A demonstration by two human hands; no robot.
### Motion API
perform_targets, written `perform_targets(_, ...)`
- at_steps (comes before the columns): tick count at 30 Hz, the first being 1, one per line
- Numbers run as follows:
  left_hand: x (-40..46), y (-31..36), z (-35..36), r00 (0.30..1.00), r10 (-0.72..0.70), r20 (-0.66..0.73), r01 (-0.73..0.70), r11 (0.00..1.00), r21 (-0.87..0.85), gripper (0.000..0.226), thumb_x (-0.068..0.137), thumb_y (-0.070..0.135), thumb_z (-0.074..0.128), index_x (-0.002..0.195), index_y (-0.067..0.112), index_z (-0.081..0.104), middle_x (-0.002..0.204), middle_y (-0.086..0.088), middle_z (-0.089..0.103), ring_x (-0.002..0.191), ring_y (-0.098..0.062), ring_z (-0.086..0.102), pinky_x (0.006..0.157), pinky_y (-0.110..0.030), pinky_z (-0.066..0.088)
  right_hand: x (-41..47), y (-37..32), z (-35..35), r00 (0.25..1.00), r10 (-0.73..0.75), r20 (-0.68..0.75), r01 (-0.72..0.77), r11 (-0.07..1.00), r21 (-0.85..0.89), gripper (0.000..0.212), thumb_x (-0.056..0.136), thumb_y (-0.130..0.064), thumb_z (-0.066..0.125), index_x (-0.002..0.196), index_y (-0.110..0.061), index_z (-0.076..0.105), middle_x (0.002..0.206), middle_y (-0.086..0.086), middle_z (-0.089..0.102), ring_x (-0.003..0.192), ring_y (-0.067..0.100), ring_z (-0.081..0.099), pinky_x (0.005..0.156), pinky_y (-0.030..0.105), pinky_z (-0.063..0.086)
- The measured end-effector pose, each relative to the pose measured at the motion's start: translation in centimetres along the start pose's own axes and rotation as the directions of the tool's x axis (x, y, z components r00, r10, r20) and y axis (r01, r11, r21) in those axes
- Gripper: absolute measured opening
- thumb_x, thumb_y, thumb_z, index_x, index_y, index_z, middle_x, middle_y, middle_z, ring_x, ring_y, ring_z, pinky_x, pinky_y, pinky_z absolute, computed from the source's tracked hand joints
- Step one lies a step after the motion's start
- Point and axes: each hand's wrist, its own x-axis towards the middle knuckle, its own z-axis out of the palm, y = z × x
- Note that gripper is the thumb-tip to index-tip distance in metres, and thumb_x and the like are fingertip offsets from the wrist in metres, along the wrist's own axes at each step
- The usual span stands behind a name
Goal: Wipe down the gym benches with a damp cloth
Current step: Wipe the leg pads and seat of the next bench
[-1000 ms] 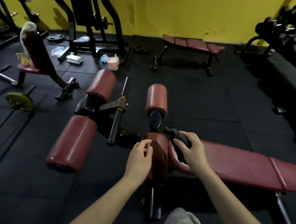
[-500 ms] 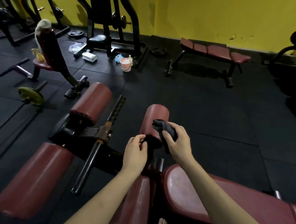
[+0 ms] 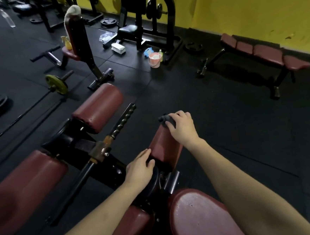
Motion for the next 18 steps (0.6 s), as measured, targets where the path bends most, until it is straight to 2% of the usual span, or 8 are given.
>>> perform_targets(3,0.3,-0.5,-0.3,1.000,0.008,0.030,-0.009,0.999,0.035,0.054,0.106,0.039,0.050,0.157,0.028,0.038,0.163,0.010,0.035,0.154,-0.010,0.023,0.126,-0.044,0.021,-2.9,-0.7,1.2,0.996,-0.069,-0.055,0.069,0.998,0.009,0.033,0.101,-0.039,0.060,0.125,-0.019,0.069,0.119,0.003,0.063,0.110,0.030,0.052,0.097,0.049,0.048)
perform_targets(5,0.4,-0.7,-0.4,0.999,-0.008,0.041,0.008,1.000,0.005,0.055,0.105,0.040,0.052,0.157,0.029,0.038,0.163,0.011,0.035,0.154,-0.009,0.022,0.126,-0.043,0.022,-6.6,-1.5,1.9,0.987,-0.122,-0.105,0.128,0.990,0.057,0.031,0.100,-0.039,0.059,0.119,-0.018,0.071,0.111,0.001,0.062,0.103,0.027,0.053,0.093,0.046,0.048)
perform_targets(8,0.1,-1.1,-0.3,0.998,-0.031,0.058,0.037,0.993,-0.111,0.056,0.104,0.040,0.054,0.156,0.031,0.039,0.162,0.013,0.037,0.153,-0.009,0.027,0.125,-0.040,0.025,-12.5,-2.5,2.9,0.977,-0.140,-0.160,0.165,0.974,0.155,0.033,0.099,-0.036,0.063,0.125,-0.016,0.070,0.112,-0.002,0.060,0.101,0.021,0.050,0.091,0.035,0.049)
perform_targets(11,-0.2,-1.2,-0.3,0.997,-0.038,0.066,0.048,0.985,-0.163,0.057,0.104,0.042,0.054,0.157,0.032,0.037,0.162,0.014,0.035,0.152,-0.008,0.027,0.126,-0.040,0.025,-12.0,-1.3,3.2,0.960,-0.208,-0.187,0.231,0.967,0.110,0.034,0.099,-0.032,0.067,0.128,-0.014,0.069,0.115,0.002,0.060,0.102,0.023,0.050,0.092,0.034,0.049)
perform_targets(13,-0.4,-1.1,-0.4,0.997,-0.026,0.075,0.037,0.986,-0.162,0.056,0.104,0.041,0.053,0.157,0.033,0.036,0.163,0.015,0.033,0.153,-0.008,0.024,0.126,-0.040,0.023,-8.4,-0.2,2.9,0.960,-0.167,-0.224,0.191,0.978,0.089,0.030,0.098,-0.028,0.068,0.124,-0.013,0.070,0.112,0.005,0.060,0.102,0.026,0.050,0.092,0.038,0.049)
perform_targets(15,-0.5,-0.9,-0.7,0.998,-0.005,0.066,0.013,0.992,-0.124,0.055,0.104,0.040,0.054,0.156,0.032,0.038,0.162,0.014,0.035,0.153,-0.007,0.023,0.127,-0.039,0.022,-4.3,0.6,2.1,0.971,-0.042,-0.237,0.073,0.989,0.125,0.028,0.100,-0.028,0.067,0.123,-0.013,0.069,0.113,0.006,0.060,0.104,0.026,0.049,0.093,0.042,0.050)
perform_targets(18,-0.7,-0.3,-0.8,0.999,0.020,-0.041,-0.021,0.999,-0.025,0.051,0.103,0.034,0.058,0.152,0.026,0.047,0.155,0.012,0.045,0.147,-0.009,0.037,0.123,-0.036,0.029,-1.8,1.0,1.5,0.970,0.040,-0.240,-0.006,0.990,0.139,0.027,0.103,-0.032,0.062,0.124,-0.016,0.068,0.116,0.006,0.061,0.106,0.026,0.050,0.094,0.044,0.050)
